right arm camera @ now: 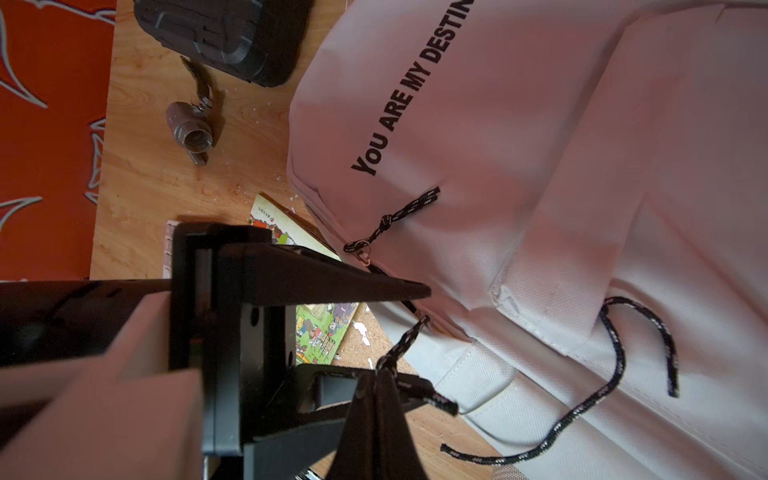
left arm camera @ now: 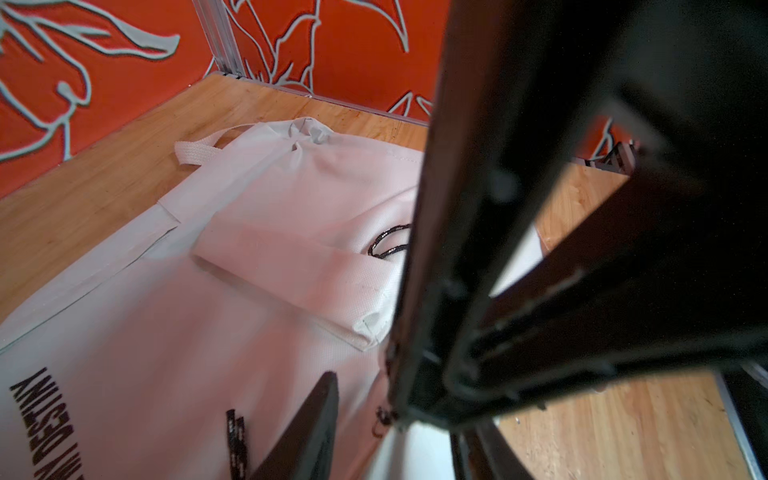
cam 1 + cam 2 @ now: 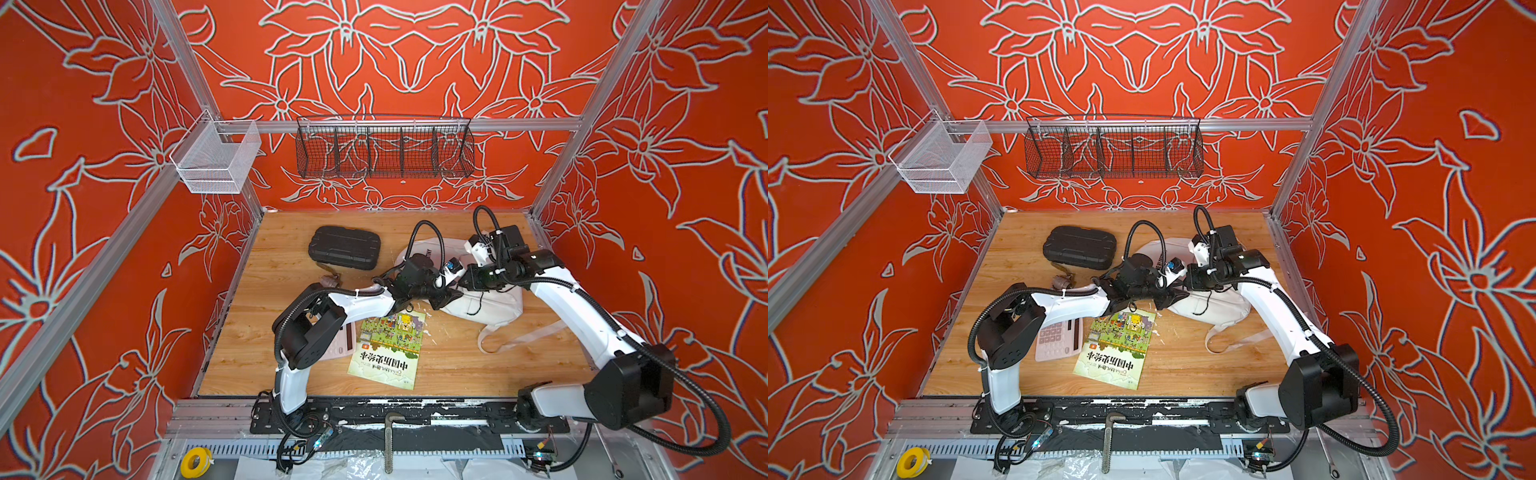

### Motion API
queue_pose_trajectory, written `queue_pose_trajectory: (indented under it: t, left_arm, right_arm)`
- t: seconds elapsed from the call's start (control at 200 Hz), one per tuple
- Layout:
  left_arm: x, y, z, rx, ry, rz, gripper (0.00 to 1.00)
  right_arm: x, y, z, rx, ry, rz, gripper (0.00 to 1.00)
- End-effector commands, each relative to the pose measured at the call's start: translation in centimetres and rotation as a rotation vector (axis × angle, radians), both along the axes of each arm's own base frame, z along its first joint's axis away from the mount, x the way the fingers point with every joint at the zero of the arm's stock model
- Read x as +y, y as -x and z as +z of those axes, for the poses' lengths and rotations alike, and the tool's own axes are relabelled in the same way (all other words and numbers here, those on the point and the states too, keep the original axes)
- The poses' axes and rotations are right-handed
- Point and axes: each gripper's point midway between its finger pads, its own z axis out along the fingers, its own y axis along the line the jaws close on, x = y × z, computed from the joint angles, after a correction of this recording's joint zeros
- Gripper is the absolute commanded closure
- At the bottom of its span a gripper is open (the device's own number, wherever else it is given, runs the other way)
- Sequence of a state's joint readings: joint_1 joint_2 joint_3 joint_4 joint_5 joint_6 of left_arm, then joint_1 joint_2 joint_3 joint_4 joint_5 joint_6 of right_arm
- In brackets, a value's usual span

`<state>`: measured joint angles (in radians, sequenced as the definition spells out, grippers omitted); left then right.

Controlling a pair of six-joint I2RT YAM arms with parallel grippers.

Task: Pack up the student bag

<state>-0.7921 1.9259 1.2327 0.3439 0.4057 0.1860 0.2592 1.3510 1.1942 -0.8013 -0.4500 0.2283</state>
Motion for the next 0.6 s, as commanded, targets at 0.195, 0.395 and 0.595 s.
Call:
queue_pose_trajectory:
  t: [0.195,0.395,0.595]
  left_arm:
    - [-0.94,-0.40,1.36,-0.046,0.028,-0.024,0.76]
    - [-1.07,-0.39,0.92,-0.044,0.004,-0.039,1.00]
    - [-0.91,-0.23,1.20,-0.039,0.000,-0.039,1.00]
  right_arm:
    - [0.97,0.07,1.53,-0.040,-0.048,0.034,1.00]
    - [0.87,0.14,1.30,-0.051,-0.043,0.038,1.00]
    - [0.00,0.16,2.15,-0.146,0.021,0.074,0.76]
